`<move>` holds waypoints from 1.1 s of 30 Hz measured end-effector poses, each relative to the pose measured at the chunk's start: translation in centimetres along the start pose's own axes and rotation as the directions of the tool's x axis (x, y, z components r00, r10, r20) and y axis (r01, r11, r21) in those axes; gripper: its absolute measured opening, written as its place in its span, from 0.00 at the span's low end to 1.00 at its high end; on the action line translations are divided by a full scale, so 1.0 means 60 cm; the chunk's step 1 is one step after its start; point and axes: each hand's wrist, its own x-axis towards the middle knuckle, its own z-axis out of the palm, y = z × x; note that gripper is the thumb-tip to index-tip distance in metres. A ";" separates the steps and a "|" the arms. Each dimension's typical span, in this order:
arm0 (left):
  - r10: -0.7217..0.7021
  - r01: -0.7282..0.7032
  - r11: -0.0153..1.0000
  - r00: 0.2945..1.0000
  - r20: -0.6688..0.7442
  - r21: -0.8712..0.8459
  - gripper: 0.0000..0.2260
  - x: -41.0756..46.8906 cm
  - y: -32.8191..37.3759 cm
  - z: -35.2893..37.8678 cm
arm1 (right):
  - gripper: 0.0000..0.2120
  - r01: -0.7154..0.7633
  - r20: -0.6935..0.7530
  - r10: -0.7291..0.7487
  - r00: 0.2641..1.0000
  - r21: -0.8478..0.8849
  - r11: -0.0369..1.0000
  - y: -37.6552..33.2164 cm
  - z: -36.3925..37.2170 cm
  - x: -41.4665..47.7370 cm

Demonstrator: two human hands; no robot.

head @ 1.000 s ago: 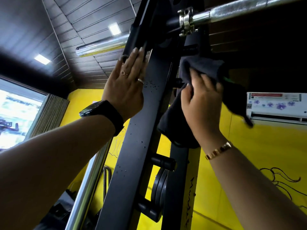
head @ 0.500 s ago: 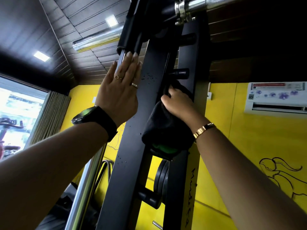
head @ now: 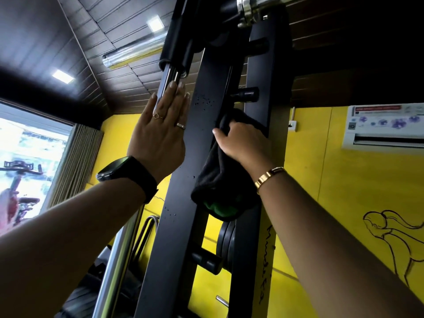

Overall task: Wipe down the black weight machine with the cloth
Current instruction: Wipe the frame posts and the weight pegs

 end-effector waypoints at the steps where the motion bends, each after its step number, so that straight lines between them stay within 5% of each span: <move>1: -0.002 0.002 1.000 1.000 0.005 -0.005 0.28 -0.004 0.001 -0.001 | 0.21 0.022 -0.058 -0.024 0.998 -0.032 0.999 -0.001 0.005 -0.008; 4: -0.005 0.006 1.000 1.000 0.027 -0.023 0.27 -0.020 0.004 -0.006 | 0.20 0.147 -0.218 -0.175 0.960 -0.140 0.979 0.010 0.034 -0.057; 7: -0.006 0.007 1.000 0.999 0.035 -0.022 0.27 -0.038 0.007 -0.010 | 0.21 0.206 -0.243 -0.208 0.947 -0.036 0.978 0.025 0.049 -0.087; 14: -0.007 0.012 0.998 0.997 0.078 -0.056 0.27 -0.094 0.020 -0.023 | 0.17 0.052 -0.518 0.108 0.849 0.284 0.957 0.015 0.053 -0.192; 17: -0.001 0.004 0.999 0.998 0.064 -0.041 0.26 -0.107 0.025 -0.025 | 0.17 0.088 -0.455 -0.019 0.890 0.130 0.988 -0.008 0.088 -0.210; 19: -0.002 0.004 0.999 0.997 0.078 -0.037 0.26 -0.113 0.026 -0.026 | 0.18 0.072 -0.274 -0.105 0.956 -0.127 0.989 -0.022 0.103 -0.194; 21: -0.004 0.008 0.999 0.996 0.091 -0.037 0.26 -0.118 0.026 -0.025 | 0.21 0.018 -0.081 -0.034 0.996 -0.196 0.980 -0.025 0.102 -0.160; 25: -0.005 0.008 1.000 0.996 0.094 -0.031 0.26 -0.123 0.027 -0.026 | 0.27 -0.282 0.314 0.178 0.933 0.327 0.902 -0.008 0.091 -0.083; 28: -0.010 0.014 0.999 0.995 0.095 -0.045 0.25 -0.126 0.028 -0.025 | 0.29 -0.177 0.309 0.072 0.948 0.325 0.929 0.003 0.087 -0.100; 33: -0.010 0.012 0.999 0.998 0.060 -0.030 0.24 -0.133 0.031 -0.026 | 0.25 0.175 -0.008 -0.176 0.984 -0.083 0.981 0.010 0.108 -0.183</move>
